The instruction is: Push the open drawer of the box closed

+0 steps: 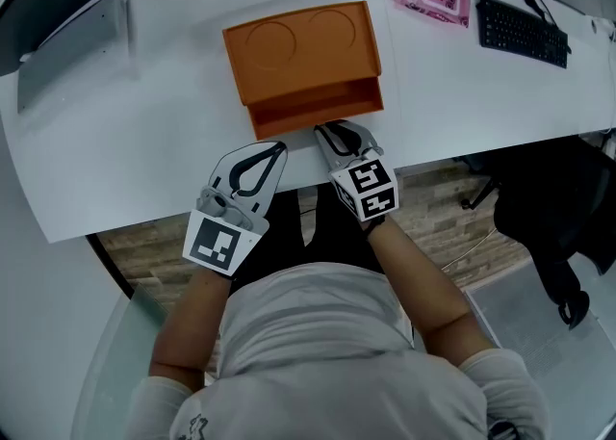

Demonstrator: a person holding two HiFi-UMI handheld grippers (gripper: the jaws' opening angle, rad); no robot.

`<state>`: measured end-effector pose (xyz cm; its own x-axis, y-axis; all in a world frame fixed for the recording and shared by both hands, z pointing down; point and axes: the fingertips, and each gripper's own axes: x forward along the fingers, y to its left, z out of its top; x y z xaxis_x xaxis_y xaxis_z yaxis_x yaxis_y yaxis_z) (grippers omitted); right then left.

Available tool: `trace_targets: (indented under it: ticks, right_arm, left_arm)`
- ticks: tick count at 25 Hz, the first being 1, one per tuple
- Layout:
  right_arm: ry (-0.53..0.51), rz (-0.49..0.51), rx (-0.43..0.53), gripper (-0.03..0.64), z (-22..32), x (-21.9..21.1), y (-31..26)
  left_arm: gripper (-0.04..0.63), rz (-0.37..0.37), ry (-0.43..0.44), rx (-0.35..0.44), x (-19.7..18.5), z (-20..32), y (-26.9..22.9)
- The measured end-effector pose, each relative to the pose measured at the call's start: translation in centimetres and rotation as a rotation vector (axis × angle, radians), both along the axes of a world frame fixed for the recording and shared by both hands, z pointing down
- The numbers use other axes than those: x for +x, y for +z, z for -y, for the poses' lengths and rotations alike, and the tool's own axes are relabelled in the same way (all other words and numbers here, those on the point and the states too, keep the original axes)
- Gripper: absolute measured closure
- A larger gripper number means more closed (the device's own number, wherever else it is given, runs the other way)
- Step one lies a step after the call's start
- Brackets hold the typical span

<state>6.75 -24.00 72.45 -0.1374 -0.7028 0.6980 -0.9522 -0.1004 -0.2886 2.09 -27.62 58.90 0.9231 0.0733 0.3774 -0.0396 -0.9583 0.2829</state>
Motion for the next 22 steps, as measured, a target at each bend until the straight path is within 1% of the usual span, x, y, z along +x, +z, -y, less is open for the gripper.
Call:
trace_targets:
  ticks: [3,9,22]
  right_arm:
    - [-0.001,-0.001,0.001,0.546,0.9,0.5,-0.1]
    - [-0.007,-0.004,0.003,0.546,2.9,1.4,-0.1]
    - [-0.011,-0.021,0.023,0.546,5.5,2.7,-0.1]
  left_arm:
    - [0.597,-0.005,0.002,0.009,0.2,0.7,-0.1]
    - [0.597,-0.005,-0.011,0.004,0.4,1.9,-0.2]
    - [0.597,0.007,-0.013,-0.003,0.4,2.8,0.3]
